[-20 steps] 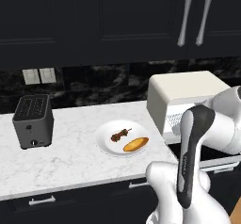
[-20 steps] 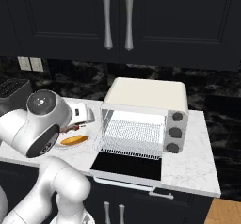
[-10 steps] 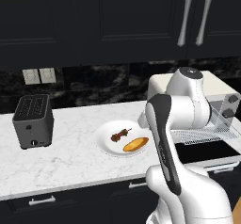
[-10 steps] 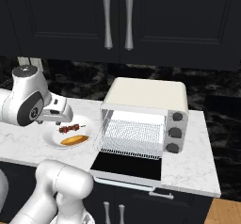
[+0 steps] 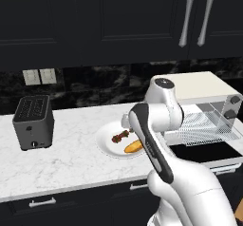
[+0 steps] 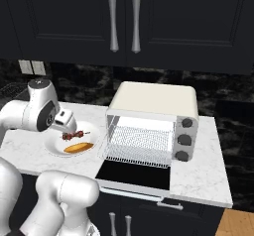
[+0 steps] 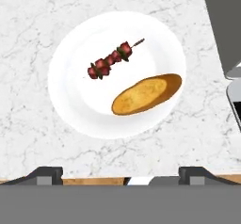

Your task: Pick up the kebab skewer and baguette bread, and place them inside the toaster oven. Close the toaster oven door and start by setting the timer.

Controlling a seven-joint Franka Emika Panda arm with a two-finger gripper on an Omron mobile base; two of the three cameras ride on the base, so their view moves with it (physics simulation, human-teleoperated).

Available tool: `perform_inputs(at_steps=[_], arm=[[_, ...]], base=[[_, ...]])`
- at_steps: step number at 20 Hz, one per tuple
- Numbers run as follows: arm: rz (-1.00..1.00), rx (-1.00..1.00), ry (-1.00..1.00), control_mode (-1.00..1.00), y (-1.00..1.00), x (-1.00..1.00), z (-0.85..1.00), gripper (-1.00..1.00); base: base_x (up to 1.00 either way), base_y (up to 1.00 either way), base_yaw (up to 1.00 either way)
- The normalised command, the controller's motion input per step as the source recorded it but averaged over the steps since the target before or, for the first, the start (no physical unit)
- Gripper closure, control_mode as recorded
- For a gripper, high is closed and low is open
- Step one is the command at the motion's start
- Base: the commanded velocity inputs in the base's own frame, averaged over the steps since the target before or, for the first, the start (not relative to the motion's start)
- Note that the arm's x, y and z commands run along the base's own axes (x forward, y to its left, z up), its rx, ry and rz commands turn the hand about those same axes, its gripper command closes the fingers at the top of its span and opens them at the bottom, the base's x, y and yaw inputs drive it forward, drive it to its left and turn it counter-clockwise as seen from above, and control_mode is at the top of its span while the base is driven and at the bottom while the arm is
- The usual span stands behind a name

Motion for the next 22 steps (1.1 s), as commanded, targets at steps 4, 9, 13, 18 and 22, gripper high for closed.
perform_inputs(at_steps=[4,9,13,18,22], arm=[[-0.34,0.02,-0.02,-1.0,0.39,0.3,-0.49,-1.0],[-0.37,0.02,0.01,-1.0,0.31,0.71,-0.23,-1.0],[-0.28,0.05,0.11,-1.0,0.04,0.44,-0.19,-1.0],[-0.13,0.1,0.21,-1.0,0.03,0.26,-0.19,-1.0],[-0.06,0.06,0.09,-1.0,0.05,0.19,-0.34,-1.0]], base=[[0.0,0.0,0.0],[0.0,0.0,0.0],[0.0,0.0,0.0],[0.0,0.0,0.0],[0.0,0.0,0.0]])
